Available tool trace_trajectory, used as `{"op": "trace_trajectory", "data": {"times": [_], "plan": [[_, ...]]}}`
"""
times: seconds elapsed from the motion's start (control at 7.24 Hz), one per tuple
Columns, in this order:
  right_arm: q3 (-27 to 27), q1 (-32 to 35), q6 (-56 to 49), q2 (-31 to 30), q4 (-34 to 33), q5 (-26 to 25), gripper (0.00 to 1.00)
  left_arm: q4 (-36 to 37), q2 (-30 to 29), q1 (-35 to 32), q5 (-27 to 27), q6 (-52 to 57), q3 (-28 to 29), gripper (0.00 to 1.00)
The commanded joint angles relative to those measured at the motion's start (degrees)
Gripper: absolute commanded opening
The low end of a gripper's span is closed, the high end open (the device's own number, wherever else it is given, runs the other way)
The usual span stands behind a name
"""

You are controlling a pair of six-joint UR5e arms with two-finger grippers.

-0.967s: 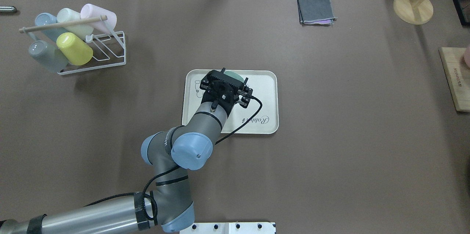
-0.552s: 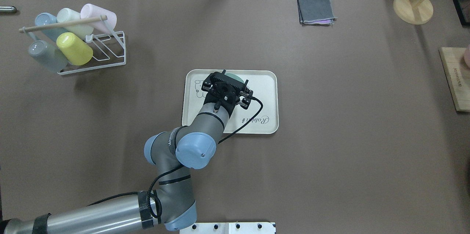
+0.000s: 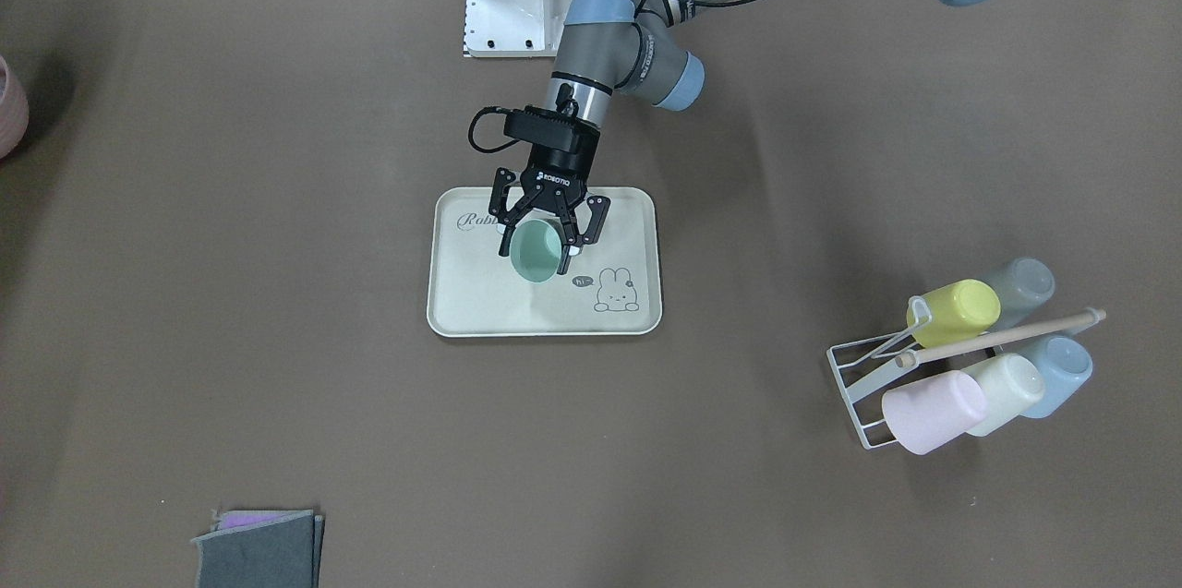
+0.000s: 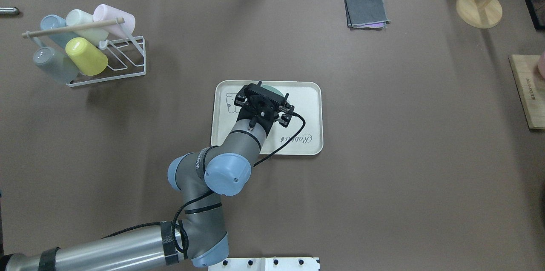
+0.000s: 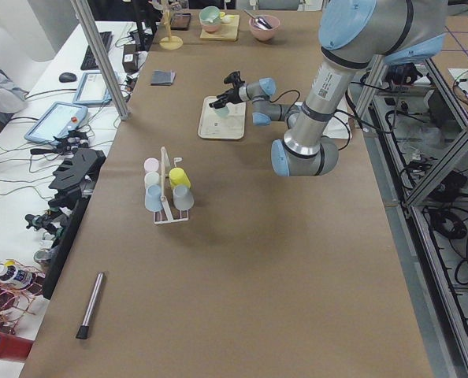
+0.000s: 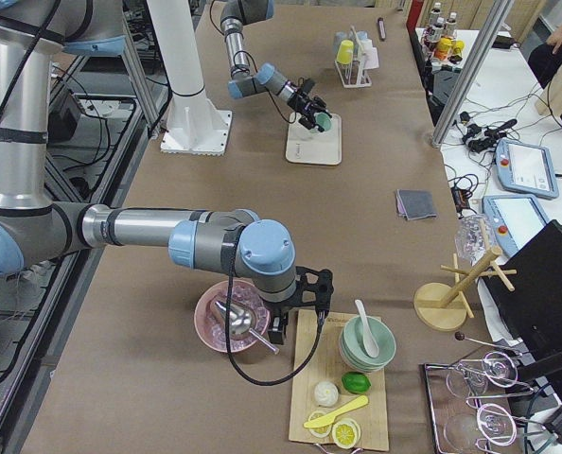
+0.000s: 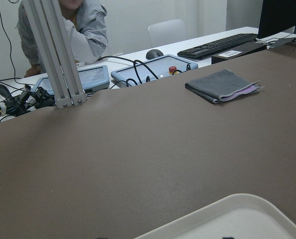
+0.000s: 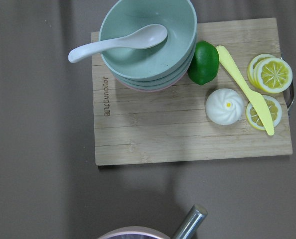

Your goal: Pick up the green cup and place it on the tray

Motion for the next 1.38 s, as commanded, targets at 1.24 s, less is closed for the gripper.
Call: {"op": "trace_trajectory", "data": {"times": [1.24], "plan": [[0.45,0.00,-0.09,-0.29,1.24,-0.28,1.00,0.00,0.51,0.18,-1.41,0.62,-0.31,0.86]]}}
